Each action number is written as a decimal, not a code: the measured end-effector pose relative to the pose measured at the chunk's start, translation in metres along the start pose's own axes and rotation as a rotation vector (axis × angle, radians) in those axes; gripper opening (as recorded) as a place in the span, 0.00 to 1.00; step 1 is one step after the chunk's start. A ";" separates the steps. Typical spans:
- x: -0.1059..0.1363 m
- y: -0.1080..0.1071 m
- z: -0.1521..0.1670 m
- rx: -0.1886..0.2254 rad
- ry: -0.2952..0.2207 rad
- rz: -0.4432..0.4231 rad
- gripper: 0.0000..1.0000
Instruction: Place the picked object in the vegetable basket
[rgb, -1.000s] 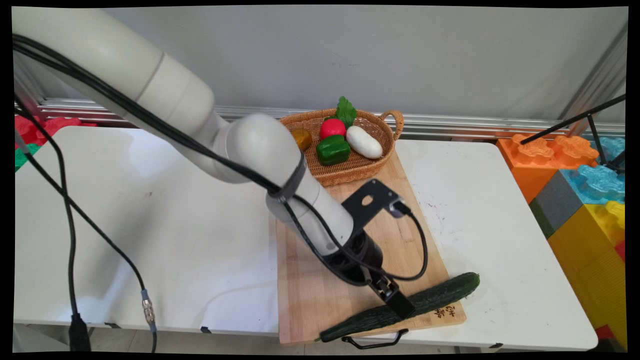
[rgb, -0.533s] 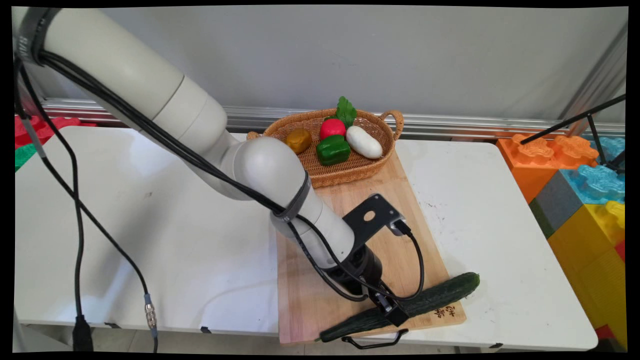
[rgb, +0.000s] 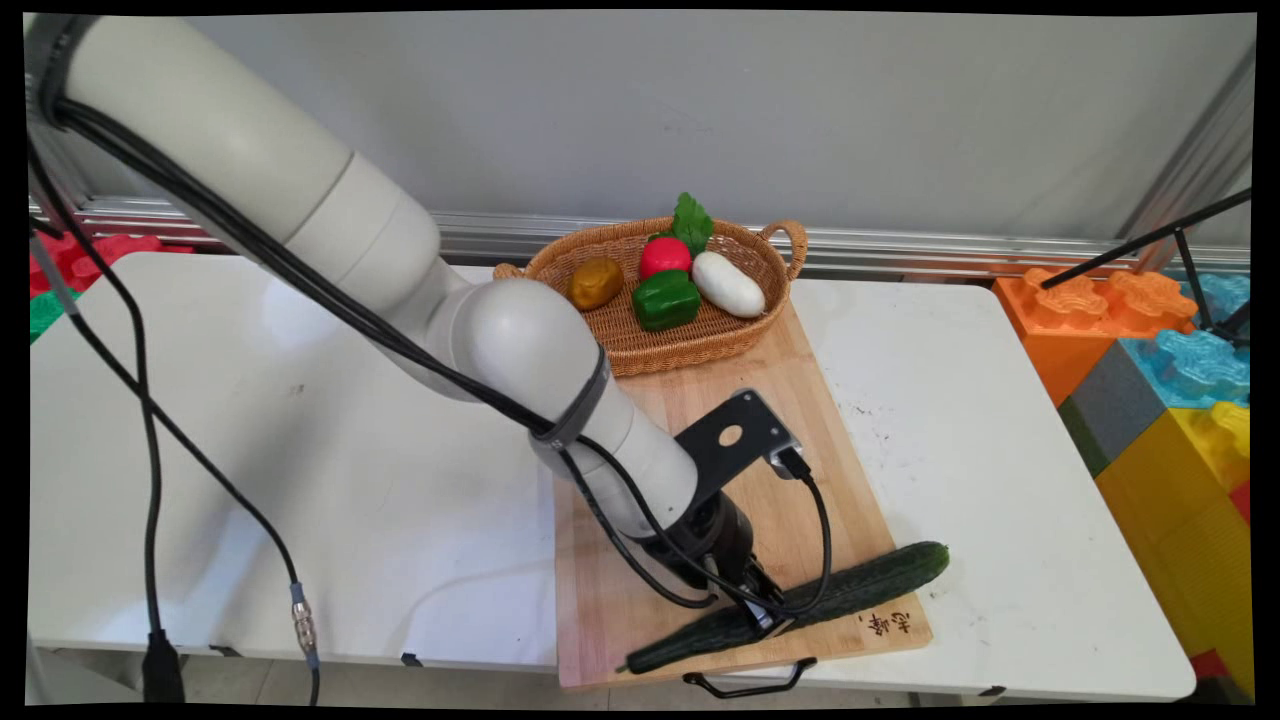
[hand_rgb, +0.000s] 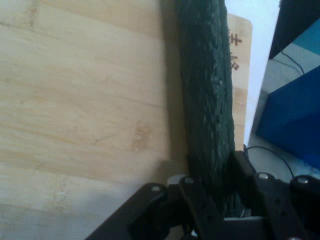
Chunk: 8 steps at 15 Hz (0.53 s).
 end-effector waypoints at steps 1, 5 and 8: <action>0.000 0.000 -0.002 0.000 0.002 0.003 0.00; 0.009 0.002 -0.021 -0.010 0.030 0.021 0.00; 0.023 -0.002 -0.041 -0.017 0.053 0.056 0.00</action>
